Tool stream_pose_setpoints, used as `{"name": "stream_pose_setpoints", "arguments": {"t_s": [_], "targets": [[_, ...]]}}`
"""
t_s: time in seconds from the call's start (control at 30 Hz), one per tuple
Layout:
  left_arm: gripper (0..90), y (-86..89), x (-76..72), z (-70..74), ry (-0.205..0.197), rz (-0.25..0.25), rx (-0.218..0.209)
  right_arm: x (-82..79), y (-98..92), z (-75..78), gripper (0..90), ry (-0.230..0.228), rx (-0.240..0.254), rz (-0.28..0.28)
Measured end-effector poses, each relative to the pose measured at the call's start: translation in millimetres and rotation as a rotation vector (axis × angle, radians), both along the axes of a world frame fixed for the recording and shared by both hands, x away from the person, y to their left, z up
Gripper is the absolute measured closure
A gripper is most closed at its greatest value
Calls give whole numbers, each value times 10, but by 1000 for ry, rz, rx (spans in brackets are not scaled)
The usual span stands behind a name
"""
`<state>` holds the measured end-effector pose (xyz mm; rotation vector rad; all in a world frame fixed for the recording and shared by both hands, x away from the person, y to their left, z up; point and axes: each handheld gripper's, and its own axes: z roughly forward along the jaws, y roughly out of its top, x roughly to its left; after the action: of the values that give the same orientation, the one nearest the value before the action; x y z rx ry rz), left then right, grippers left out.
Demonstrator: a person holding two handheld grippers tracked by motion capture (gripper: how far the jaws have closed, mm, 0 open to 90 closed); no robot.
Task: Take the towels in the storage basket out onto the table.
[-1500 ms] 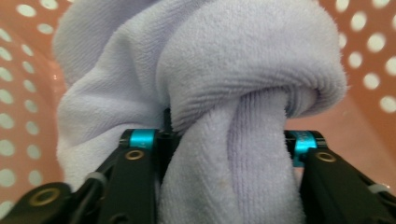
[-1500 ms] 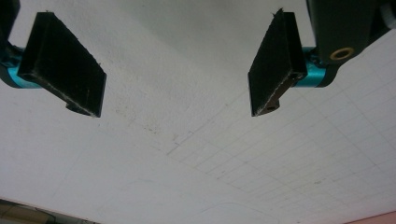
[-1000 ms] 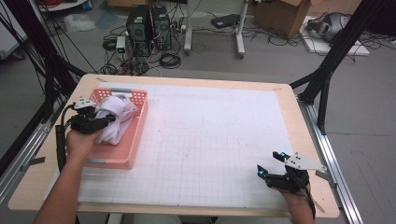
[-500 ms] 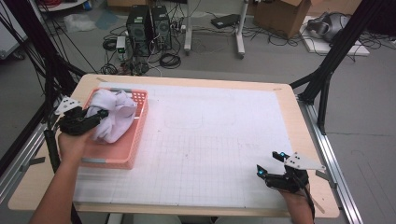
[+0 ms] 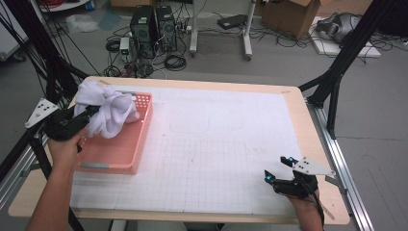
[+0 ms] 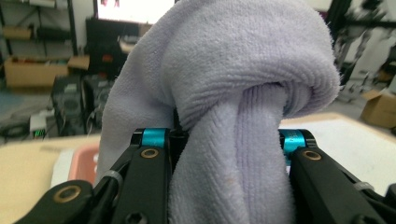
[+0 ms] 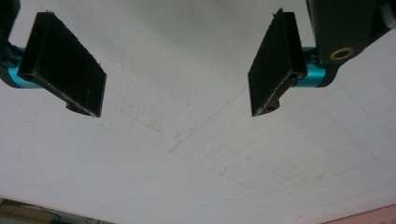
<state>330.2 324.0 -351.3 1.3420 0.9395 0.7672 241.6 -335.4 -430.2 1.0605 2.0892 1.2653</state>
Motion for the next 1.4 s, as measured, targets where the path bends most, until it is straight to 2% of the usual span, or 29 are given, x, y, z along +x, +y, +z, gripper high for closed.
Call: {"name": "stream_pose_setpoints", "arguments": {"t_s": [0.13,0.27,0.4,0.53,0.63,0.73,0.83,1.0,1.17,1.23,1.4], "targets": [[653,39,-58,67,-61,-19,-39,1,-2,-2,183,0,0,0],[652,69,-110,152,-107,-37,-49,6,2,-4,183,-5,-5,0],[652,110,-149,203,-125,-60,-53,4,8,-5,184,3,-4,2],[652,186,-198,249,-143,-69,-75,4,8,-7,183,3,-4,1],[652,233,-224,288,-153,-75,-70,9,11,-9,183,2,-5,1],[652,316,-271,365,-168,-91,-45,13,18,-13,183,3,-4,3],[651,374,-300,409,-173,-101,-46,14,24,-13,183,5,-6,4],[650,462,-342,495,-187,-171,-59,15,29,-12,183,1,-11,4],[649,491,-371,639,-208,-239,-75,19,39,-16,183,3,-11,7],[649,476,-379,699,-220,-255,-94,16,45,-15,183,10,-9,8],[649,377,-382,827,-248,-307,-111,15,44,-10,183,5,-11,8]]}}
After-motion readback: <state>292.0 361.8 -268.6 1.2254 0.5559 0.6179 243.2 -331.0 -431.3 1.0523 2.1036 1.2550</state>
